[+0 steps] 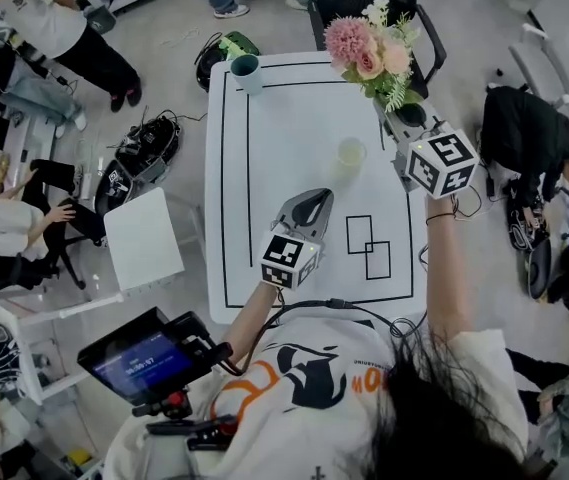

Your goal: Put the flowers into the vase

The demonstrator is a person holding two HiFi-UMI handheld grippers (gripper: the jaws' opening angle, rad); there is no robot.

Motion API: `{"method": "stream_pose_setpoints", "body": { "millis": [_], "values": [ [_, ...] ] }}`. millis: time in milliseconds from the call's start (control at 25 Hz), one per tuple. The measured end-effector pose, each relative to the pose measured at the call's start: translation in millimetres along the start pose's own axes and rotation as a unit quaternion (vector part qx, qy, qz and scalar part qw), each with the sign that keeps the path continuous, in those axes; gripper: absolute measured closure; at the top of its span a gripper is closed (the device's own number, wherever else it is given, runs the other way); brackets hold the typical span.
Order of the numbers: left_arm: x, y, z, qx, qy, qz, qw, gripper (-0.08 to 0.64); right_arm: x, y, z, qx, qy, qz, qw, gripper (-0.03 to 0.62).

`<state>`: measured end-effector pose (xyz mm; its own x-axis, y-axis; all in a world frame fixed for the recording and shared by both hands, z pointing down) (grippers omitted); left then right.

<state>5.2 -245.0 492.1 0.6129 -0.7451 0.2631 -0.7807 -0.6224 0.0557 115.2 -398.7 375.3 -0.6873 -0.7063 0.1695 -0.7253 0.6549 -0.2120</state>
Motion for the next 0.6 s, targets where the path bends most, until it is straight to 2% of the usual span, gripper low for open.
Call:
{"method": "stream_pose_setpoints", "body": {
  "millis": [600],
  "values": [
    [5,-2,7,-0.005,-0.014,-0.016,0.9998,0.549,-4,60,44,0.015,-0.07,0.028,0.997,0.549]
  ]
}}
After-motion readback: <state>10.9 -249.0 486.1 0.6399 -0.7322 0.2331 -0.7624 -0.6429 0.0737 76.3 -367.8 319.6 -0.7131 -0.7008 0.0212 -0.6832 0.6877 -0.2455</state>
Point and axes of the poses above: the fingertips, and each gripper's own axes: x forward along the fingers, y to its left, z out of its top, the point moved 3 cm from there along -x, backward along the fingers, and after that the axes turned 10 degrees about x, right-handed, at the moved point
